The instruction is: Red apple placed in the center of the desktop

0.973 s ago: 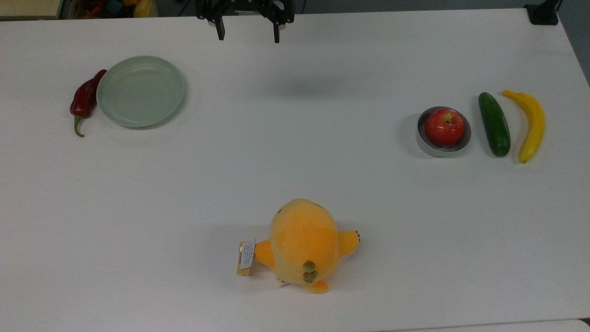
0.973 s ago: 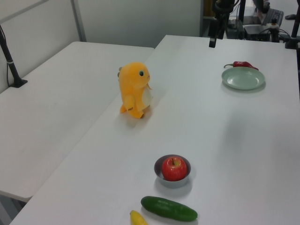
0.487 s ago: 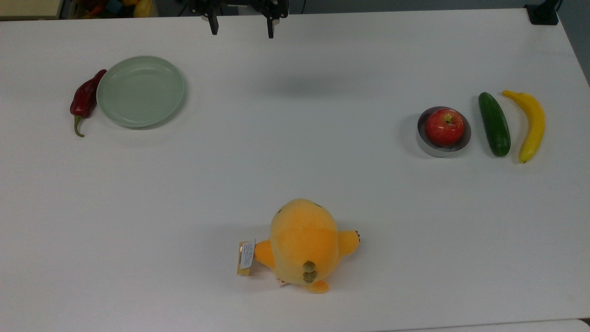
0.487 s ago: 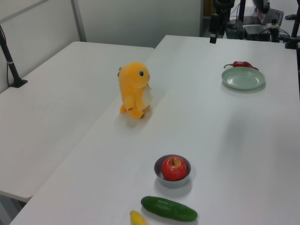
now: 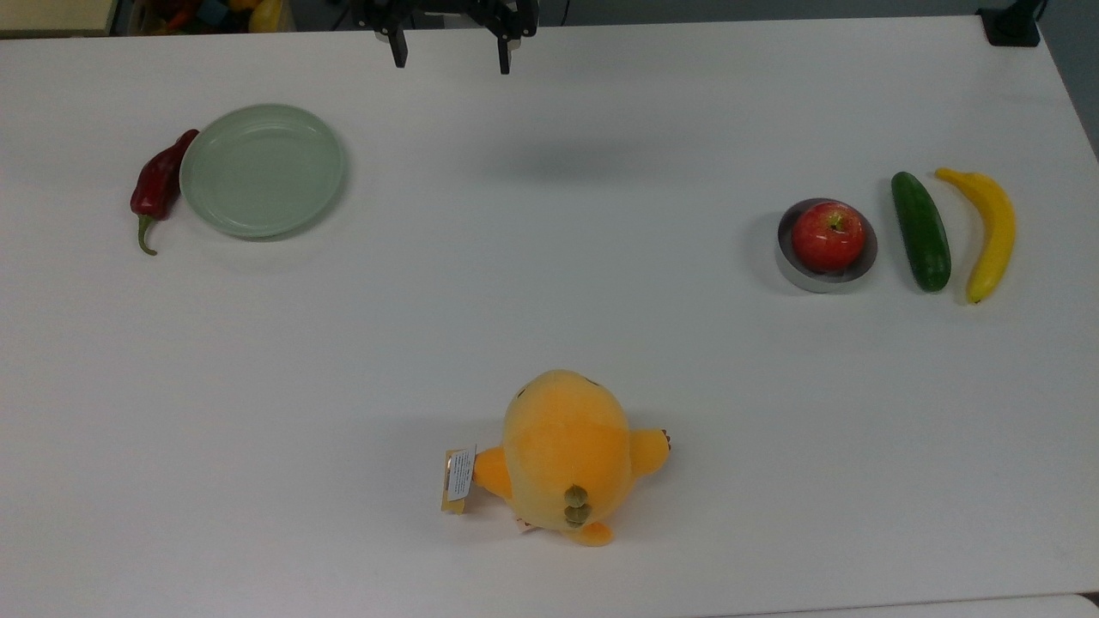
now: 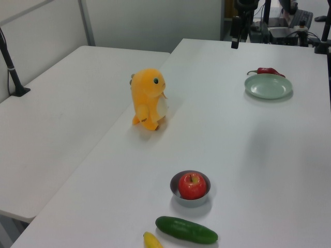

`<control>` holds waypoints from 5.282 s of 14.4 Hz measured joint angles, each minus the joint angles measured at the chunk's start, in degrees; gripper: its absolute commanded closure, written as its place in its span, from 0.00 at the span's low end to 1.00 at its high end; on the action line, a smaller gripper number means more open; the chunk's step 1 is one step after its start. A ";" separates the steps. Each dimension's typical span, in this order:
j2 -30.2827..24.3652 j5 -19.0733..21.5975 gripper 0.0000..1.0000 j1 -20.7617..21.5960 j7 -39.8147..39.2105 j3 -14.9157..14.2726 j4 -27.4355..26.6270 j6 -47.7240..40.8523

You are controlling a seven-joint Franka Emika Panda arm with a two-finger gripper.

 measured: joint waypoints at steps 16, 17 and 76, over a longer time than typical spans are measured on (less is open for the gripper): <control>4.39 5.68 0.00 5.15 -0.17 1.18 0.05 0.04; 5.29 5.68 0.00 6.36 -0.17 1.26 0.06 0.84; 29.80 -7.96 0.74 30.06 8.95 5.53 4.16 34.21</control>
